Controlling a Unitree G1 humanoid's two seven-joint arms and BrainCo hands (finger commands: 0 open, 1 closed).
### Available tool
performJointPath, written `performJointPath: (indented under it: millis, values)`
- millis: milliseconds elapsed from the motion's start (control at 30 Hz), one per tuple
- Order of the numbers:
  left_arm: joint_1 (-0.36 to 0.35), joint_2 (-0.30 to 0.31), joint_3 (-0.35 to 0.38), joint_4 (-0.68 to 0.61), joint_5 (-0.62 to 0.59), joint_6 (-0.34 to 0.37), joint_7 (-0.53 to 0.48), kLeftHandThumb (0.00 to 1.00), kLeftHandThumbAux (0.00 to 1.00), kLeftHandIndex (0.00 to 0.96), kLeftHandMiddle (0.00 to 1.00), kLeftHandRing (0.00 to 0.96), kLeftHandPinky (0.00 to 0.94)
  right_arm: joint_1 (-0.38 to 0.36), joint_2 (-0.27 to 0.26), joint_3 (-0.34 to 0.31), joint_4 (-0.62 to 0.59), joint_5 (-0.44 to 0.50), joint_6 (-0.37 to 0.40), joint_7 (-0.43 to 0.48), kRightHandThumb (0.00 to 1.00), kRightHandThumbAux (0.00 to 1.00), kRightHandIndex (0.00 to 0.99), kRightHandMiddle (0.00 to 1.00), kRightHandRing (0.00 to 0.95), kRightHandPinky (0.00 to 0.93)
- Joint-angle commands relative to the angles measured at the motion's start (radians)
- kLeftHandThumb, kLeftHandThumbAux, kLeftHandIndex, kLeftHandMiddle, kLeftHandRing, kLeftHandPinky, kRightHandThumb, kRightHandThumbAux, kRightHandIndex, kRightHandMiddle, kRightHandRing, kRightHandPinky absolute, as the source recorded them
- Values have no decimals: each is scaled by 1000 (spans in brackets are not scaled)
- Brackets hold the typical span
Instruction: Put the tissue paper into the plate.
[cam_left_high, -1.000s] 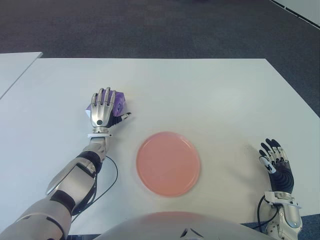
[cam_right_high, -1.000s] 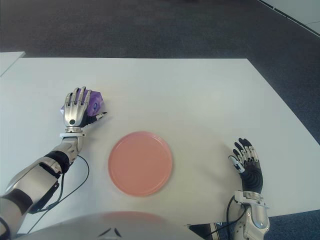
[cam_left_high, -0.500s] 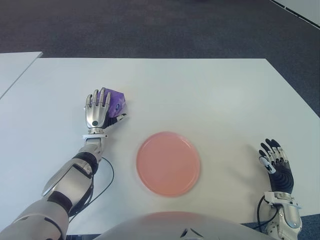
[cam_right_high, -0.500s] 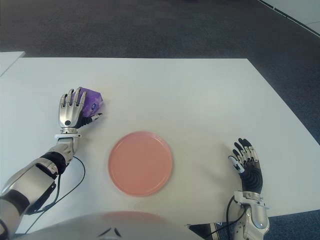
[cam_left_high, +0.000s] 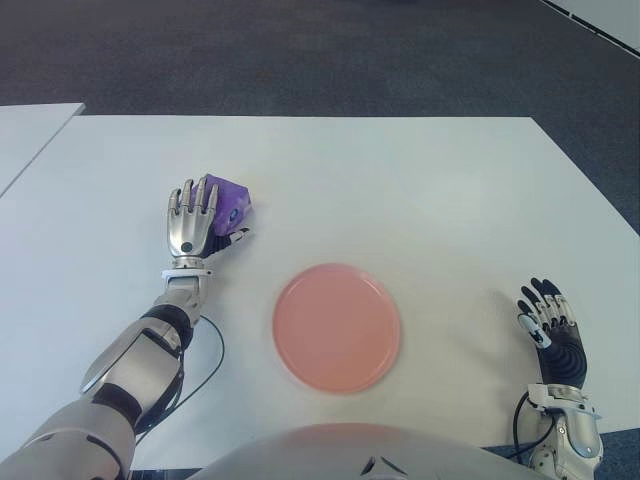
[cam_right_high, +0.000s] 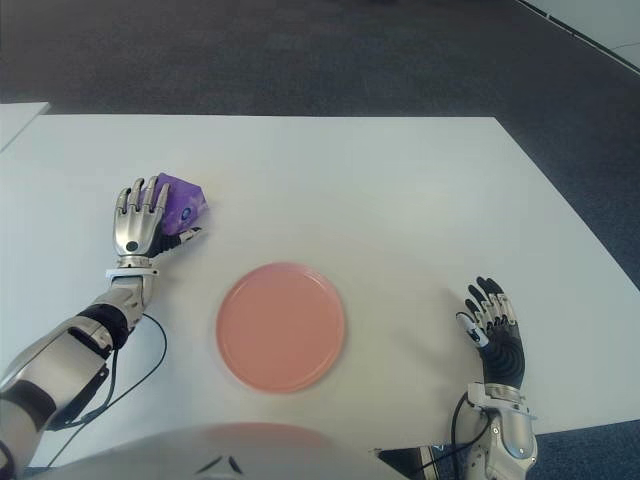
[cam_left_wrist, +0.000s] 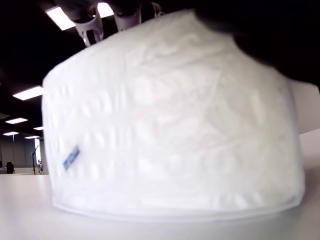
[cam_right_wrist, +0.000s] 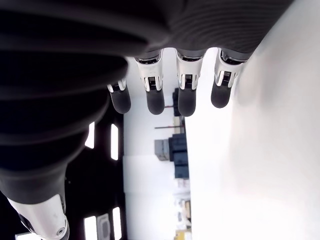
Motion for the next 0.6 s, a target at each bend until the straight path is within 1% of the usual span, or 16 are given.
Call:
performJointPath:
  millis: [33, 600]
  values:
    - [21, 16, -9, 0, 16, 10, 10, 103, 244, 0, 0, 0, 0, 25, 31, 17, 29, -13, 19, -4, 22, 689, 108, 124, 101, 109]
    - [17, 32, -6, -20, 24, 2, 26, 118, 249, 0, 1, 0, 0, 26, 41, 25, 25, -23, 14, -12, 22, 689, 108, 124, 101, 109]
